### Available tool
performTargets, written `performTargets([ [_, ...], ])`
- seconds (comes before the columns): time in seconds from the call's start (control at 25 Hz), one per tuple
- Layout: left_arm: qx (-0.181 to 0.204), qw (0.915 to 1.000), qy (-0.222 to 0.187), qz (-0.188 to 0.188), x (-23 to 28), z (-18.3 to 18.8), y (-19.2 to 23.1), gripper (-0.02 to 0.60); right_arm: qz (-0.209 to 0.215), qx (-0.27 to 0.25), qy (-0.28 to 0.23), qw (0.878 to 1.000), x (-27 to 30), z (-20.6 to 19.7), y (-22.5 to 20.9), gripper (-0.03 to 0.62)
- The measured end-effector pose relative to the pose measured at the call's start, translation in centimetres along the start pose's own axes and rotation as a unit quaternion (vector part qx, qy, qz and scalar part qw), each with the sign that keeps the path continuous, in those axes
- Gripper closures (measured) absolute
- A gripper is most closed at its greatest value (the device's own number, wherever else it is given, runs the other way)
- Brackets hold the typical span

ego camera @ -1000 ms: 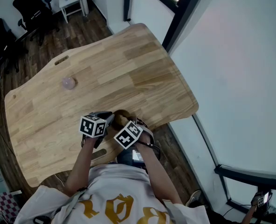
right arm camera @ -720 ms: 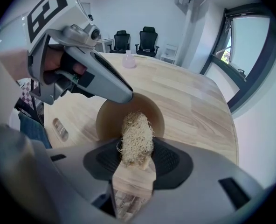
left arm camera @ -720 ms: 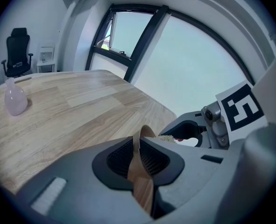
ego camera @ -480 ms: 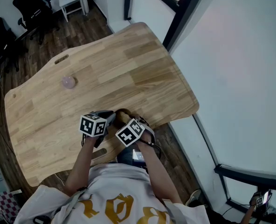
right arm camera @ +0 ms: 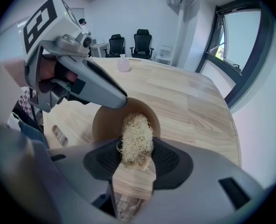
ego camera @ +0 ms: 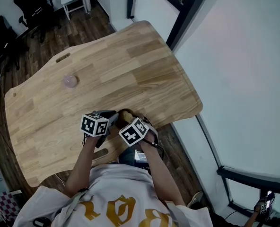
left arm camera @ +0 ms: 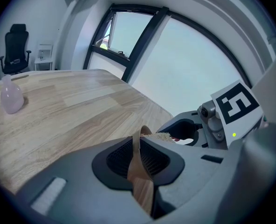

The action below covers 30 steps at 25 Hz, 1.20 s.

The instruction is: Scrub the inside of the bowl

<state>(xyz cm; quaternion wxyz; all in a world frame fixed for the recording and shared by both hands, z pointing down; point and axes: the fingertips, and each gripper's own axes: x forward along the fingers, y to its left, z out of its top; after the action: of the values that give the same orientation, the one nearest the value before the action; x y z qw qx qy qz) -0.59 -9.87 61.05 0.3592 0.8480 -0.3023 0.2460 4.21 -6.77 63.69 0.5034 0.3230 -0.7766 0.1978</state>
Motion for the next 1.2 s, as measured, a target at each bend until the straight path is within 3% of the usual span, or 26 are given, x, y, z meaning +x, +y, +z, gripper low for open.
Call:
performTargets([
  [0.48, -0.011, 0.9999, -0.005, -0.009, -0.1, 0.5, -0.2, 0.541, 0.000, -0.016, -0.016, 1.000, -0.4, 0.7, 0.1, 0.411],
  [1.2, -0.011, 0.9999, -0.009, -0.005, -0.4, 1.2, -0.1, 0.538, 0.054, -0.062, -0.040, 0.996, -0.7, 1.5, 3.1, 0.411],
])
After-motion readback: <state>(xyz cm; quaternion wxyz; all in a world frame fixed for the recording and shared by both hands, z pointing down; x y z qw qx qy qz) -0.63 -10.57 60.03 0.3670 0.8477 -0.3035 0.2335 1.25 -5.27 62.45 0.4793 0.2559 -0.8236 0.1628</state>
